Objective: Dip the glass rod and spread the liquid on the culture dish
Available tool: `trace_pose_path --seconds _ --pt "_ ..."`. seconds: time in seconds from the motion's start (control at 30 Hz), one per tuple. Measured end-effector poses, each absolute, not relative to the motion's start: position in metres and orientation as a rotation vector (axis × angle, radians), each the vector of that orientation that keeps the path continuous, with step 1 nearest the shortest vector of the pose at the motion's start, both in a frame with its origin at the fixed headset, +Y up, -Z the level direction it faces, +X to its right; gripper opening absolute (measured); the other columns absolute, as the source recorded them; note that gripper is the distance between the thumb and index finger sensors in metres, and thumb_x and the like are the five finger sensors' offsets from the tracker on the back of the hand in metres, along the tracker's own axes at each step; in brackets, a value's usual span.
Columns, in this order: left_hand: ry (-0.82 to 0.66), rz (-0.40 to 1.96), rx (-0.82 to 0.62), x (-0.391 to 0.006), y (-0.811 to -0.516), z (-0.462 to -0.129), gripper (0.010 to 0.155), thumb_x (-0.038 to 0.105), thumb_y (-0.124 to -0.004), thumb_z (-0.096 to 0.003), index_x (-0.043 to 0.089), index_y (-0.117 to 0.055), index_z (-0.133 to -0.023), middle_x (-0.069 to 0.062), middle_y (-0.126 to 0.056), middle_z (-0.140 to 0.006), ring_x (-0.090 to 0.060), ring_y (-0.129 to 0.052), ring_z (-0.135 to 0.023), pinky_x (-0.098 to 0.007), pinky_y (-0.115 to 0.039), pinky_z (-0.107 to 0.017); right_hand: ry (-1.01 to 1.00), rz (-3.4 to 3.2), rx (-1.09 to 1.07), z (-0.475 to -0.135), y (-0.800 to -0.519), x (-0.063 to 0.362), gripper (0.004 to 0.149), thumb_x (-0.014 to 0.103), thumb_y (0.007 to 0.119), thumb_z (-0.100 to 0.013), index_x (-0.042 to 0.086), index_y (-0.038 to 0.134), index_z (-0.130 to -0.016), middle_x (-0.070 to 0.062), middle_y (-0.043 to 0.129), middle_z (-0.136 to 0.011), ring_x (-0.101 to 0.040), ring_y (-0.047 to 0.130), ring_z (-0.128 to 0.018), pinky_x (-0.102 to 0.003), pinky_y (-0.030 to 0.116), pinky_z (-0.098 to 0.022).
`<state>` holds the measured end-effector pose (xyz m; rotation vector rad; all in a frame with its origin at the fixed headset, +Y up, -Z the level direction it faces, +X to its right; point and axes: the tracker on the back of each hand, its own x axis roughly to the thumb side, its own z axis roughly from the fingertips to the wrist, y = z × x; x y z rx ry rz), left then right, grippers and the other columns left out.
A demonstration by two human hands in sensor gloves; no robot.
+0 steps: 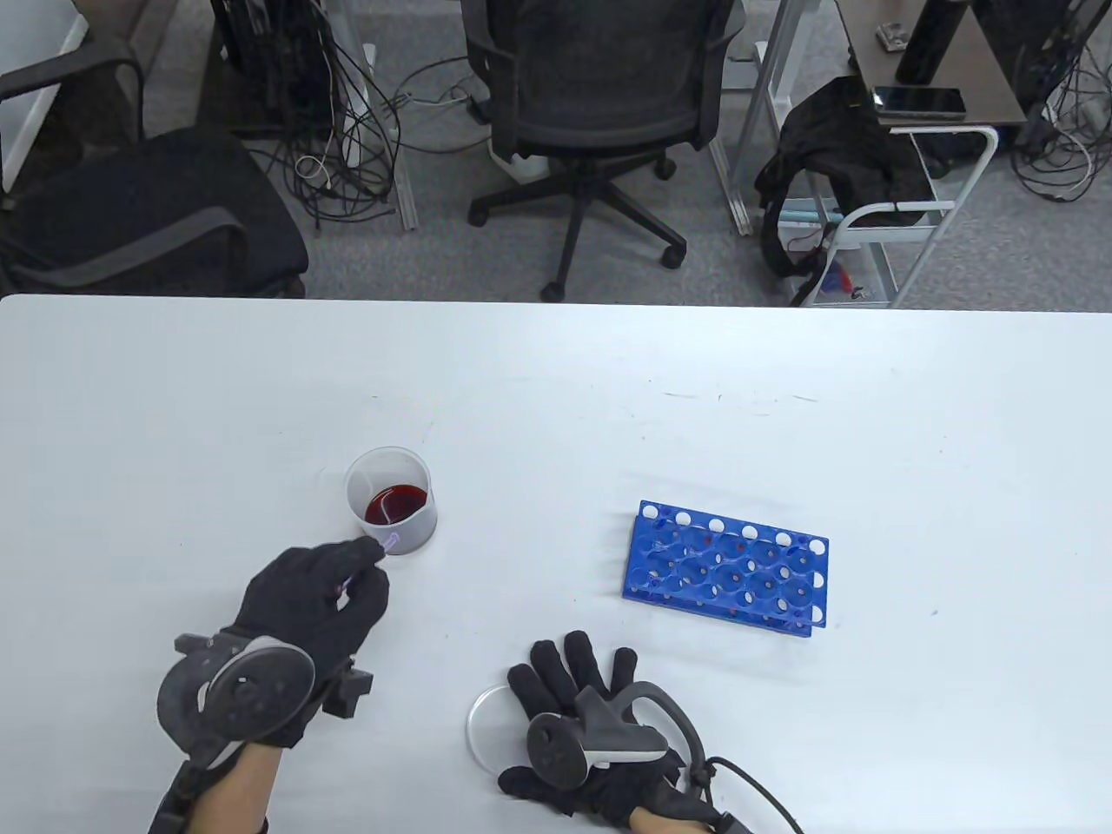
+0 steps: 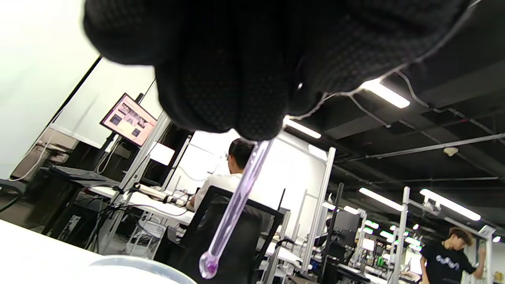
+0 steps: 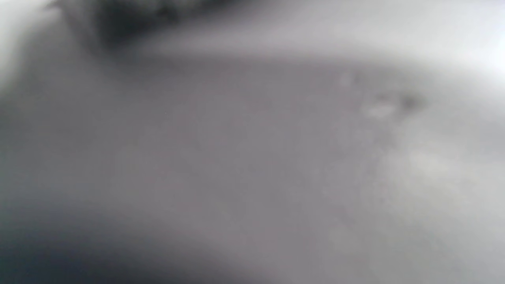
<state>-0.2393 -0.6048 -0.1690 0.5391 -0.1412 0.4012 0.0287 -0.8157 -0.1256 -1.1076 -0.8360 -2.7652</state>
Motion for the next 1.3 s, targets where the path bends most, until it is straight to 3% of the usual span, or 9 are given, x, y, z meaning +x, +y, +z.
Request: trace_pose_path --seconds 0.23,0.5,0.73,0.9,1.17,1.3 --pt "-0.067 0.292 0.327 -0.23 -0.627 -0.243 0.036 0.049 -0.092 -0.043 0.027 -0.097 -0.071 0.002 -0.108 -0.064 -0.026 -0.111 -0.048 -0.037 -0.094 -0.04 -0.834 -2.766 -1.107 -0.126 -0.816 0.028 0.102 0.077 0.029 -0.055 0.007 -0.026 -0.104 -0.029 -0.024 -0.108 -0.061 -0.02 -0.093 -0.087 0.005 -0.055" --pt "-0.029 0.182 0.122 -0.218 -0.665 -0.286 0.036 0.049 -0.093 -0.0424 0.028 -0.098 -0.071 0.002 -0.108 -0.065 -0.027 -0.11 -0.05 -0.037 -0.093 -0.041 -0.833 -2.767 -1.108 -0.126 -0.816 0.028 0.102 0.077 0.029 -0.055 0.007 -0.025 -0.104 -0.029 -0.024 -0.108 -0.061 -0.019 -0.093 -0.087 0.005 -0.055" --pt "-0.039 0.087 0.061 -0.211 -0.681 -0.293 0.036 0.049 -0.093 -0.0423 0.029 -0.098 -0.071 0.004 -0.108 -0.066 -0.026 -0.11 -0.052 -0.037 -0.092 -0.042 -0.835 -2.768 -1.11 -0.126 -0.816 0.028 0.102 0.077 0.029 -0.055 0.007 -0.025 -0.104 -0.029 -0.024 -0.108 -0.061 -0.02 -0.093 -0.087 0.005 -0.055" --pt "-0.022 0.12 0.128 -0.214 -0.678 -0.291 0.036 0.05 -0.092 -0.0422 0.029 -0.098 -0.071 0.004 -0.108 -0.065 -0.026 -0.11 -0.052 -0.036 -0.092 -0.042 -0.835 -2.768 -1.111 -0.126 -0.817 0.028 0.102 0.077 0.029 -0.055 0.007 -0.025 -0.104 -0.029 -0.024 -0.108 -0.061 -0.019 -0.093 -0.087 0.005 -0.056" --pt "-0.018 0.101 0.027 -0.214 -0.68 -0.298 0.038 0.05 -0.092 -0.0432 0.028 -0.097 -0.074 0.004 -0.108 -0.067 -0.025 -0.11 -0.054 -0.037 -0.091 -0.042 -0.836 -2.768 -1.111 -0.126 -0.817 0.028 0.102 0.077 0.029 -0.055 0.006 -0.025 -0.104 -0.029 -0.024 -0.108 -0.061 -0.019 -0.093 -0.087 0.005 -0.056" --pt "-0.001 0.133 0.106 -0.218 -0.674 -0.293 0.038 0.05 -0.091 -0.0433 0.028 -0.097 -0.074 0.004 -0.108 -0.066 -0.025 -0.11 -0.053 -0.036 -0.091 -0.042 -0.835 -2.768 -1.111 -0.126 -0.817 0.028 0.102 0.077 0.029 -0.055 0.006 -0.025 -0.104 -0.029 -0.024 -0.108 -0.061 -0.019 -0.093 -0.087 0.005 -0.056"
